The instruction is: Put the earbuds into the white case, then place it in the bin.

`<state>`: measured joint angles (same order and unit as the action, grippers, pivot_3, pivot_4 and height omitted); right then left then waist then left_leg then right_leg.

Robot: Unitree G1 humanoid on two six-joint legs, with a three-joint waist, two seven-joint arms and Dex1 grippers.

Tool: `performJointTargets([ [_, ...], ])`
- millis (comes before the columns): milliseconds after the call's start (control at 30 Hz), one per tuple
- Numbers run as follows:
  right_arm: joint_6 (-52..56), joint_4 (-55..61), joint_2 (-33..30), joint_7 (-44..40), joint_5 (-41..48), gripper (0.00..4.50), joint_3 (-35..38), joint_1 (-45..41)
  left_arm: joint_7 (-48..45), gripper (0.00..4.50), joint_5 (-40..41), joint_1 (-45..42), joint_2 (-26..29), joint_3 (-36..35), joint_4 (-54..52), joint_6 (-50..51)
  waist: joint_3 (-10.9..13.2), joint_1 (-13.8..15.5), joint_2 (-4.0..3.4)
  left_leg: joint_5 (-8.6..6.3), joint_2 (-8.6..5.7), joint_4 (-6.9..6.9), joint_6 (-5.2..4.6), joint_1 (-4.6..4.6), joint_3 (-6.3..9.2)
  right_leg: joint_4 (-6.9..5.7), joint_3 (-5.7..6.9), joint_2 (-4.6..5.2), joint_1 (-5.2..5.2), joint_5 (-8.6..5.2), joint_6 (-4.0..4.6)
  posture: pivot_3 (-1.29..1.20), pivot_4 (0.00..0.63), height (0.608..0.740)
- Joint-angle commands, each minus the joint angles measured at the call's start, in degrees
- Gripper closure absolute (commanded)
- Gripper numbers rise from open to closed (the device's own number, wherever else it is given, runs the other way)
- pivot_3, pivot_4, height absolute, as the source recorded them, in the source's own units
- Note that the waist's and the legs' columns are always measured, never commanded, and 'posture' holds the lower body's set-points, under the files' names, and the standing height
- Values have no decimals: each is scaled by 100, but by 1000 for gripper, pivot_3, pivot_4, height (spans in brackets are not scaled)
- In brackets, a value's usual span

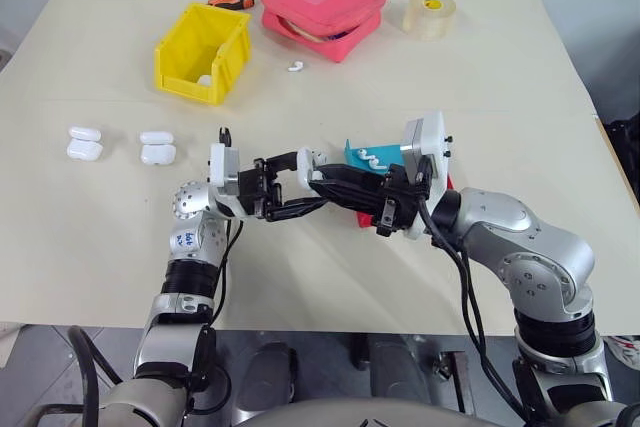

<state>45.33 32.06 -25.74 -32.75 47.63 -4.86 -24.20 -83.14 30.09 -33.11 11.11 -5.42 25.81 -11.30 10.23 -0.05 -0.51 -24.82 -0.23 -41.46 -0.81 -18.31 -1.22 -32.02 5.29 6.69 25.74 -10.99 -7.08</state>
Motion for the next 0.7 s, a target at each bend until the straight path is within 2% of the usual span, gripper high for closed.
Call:
performJointTargets([
  [33, 158, -421, -151, 35, -349, 4008, -181, 107, -43, 1723, 275, -151, -114, -11, -465, -100, 0, -1, 0, 0, 0, 0, 0, 0, 0, 0, 0, 0, 0, 0, 0, 0, 150, 740],
  [400, 561, -838, 45, 259, 59, 4008, 10, 96, 1, 1723, 194, -130, -180, 16, -530, -402, 0, -1, 0, 0, 0, 0, 0, 0, 0, 0, 0, 0, 0, 0, 0, 0, 150, 740],
  [700, 514, -1089, -6, 58, 32, 4008, -47, 105, -8, 1723, 162, -155, -219, 35, -479, -523, 0, 0, 0, 0, 0, 0, 0, 0, 0, 0, 0, 0, 0, 0, 0, 0, 150, 740],
])
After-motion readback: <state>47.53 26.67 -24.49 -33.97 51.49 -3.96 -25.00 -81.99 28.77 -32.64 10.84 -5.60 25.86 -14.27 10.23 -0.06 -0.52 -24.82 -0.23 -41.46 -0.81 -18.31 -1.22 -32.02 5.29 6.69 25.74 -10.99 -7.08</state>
